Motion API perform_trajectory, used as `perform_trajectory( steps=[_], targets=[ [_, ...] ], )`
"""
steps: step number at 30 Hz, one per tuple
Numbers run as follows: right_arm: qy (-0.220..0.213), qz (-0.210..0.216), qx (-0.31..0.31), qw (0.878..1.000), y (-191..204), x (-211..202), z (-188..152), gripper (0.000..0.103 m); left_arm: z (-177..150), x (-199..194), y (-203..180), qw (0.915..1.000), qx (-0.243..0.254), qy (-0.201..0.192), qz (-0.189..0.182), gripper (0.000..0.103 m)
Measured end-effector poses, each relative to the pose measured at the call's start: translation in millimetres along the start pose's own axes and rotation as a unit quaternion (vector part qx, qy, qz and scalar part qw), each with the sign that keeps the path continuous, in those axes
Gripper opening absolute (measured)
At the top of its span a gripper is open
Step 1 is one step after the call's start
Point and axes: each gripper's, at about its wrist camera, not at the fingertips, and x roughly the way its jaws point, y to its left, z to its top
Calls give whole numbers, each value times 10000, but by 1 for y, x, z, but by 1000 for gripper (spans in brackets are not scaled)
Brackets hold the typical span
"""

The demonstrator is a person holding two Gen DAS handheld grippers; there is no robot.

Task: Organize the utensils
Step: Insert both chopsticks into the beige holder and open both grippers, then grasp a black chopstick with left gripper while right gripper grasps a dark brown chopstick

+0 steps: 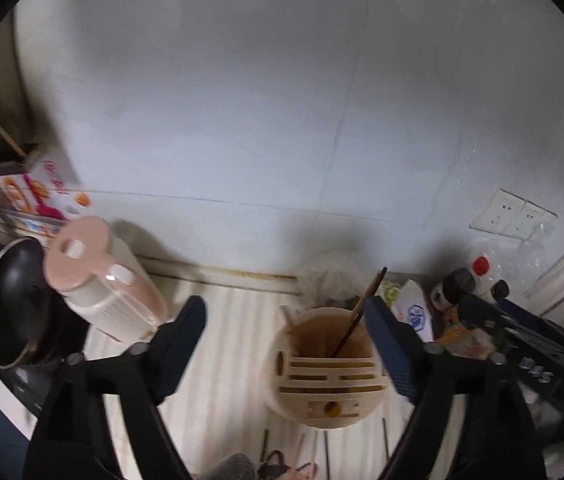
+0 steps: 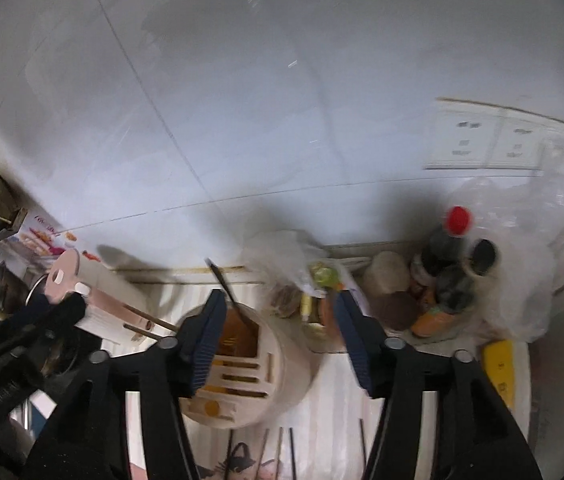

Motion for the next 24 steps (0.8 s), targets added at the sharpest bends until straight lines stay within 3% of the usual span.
perform_trajectory(
  steps=[2,8,13,19,24],
  targets=[
    [-132,-73,59,9999,-6,-14,-9,73,-7,-6,6,9999,-27,-62,133,103],
    [-266,-204,168,9993,-25,-30,-48,90,-51,-15,20,9993,-36,-24,362,103],
    [4,-472,172,9987,-33,-12,-91,90,-95,4,24,9983,51,375,436,103],
    [735,-576,58,9956,-34,30,-152,90,-155,44,31,9922,163,992,742,103],
    [1333,-611,-65,9892,-30,63,-203,72,-199,75,39,9848,230,1475,887,103]
  ],
)
